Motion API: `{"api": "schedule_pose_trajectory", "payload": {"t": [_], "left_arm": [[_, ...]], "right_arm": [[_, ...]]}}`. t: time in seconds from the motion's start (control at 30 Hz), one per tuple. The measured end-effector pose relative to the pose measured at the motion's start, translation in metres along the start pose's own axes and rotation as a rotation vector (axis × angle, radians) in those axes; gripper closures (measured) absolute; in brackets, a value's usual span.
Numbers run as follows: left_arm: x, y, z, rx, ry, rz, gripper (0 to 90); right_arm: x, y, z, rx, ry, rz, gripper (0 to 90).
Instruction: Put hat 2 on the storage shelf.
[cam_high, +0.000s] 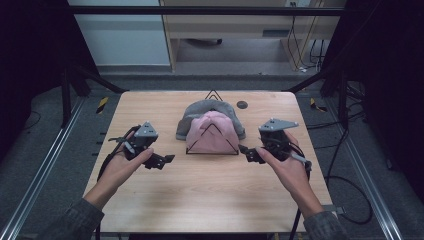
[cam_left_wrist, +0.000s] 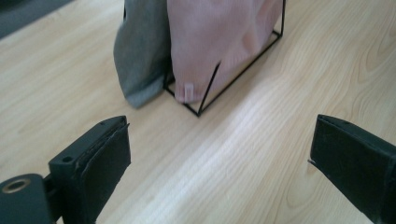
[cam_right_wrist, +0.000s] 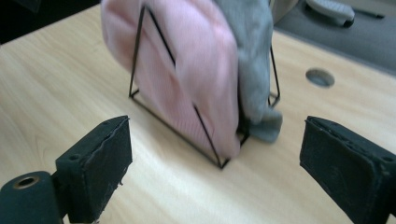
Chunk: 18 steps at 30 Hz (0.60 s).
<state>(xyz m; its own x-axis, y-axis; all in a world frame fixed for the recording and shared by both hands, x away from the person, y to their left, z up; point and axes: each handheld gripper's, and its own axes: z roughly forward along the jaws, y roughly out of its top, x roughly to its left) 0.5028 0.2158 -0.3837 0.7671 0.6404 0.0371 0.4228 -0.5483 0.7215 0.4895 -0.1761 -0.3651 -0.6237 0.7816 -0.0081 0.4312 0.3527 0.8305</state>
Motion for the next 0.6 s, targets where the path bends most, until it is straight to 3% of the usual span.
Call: {"api": "schedule_pose_trajectory", "payload": {"t": [0.13, 0.17, 0.33, 0.6], "left_arm": [[0.001, -0.011, 0.002, 0.018, -0.004, -0.01, 4.7], [0.002, -0.018, 0.005, 0.025, -0.007, -0.014, 4.7], [0.004, -0.037, 0.015, 0.075, -0.016, -0.023, 4.8], [0.005, -0.061, 0.035, 0.162, -0.05, -0.022, 5.1]], "right_arm": [[-0.002, -0.018, -0.003, 0.015, -0.001, 0.016, 9.9], [-0.005, -0.032, -0.004, 0.031, 0.002, 0.042, 9.9], [-0.011, -0.06, 0.002, 0.063, -0.002, 0.086, 10.2], [-0.013, -0.087, 0.023, 0.162, -0.053, 0.081, 8.6]]}}
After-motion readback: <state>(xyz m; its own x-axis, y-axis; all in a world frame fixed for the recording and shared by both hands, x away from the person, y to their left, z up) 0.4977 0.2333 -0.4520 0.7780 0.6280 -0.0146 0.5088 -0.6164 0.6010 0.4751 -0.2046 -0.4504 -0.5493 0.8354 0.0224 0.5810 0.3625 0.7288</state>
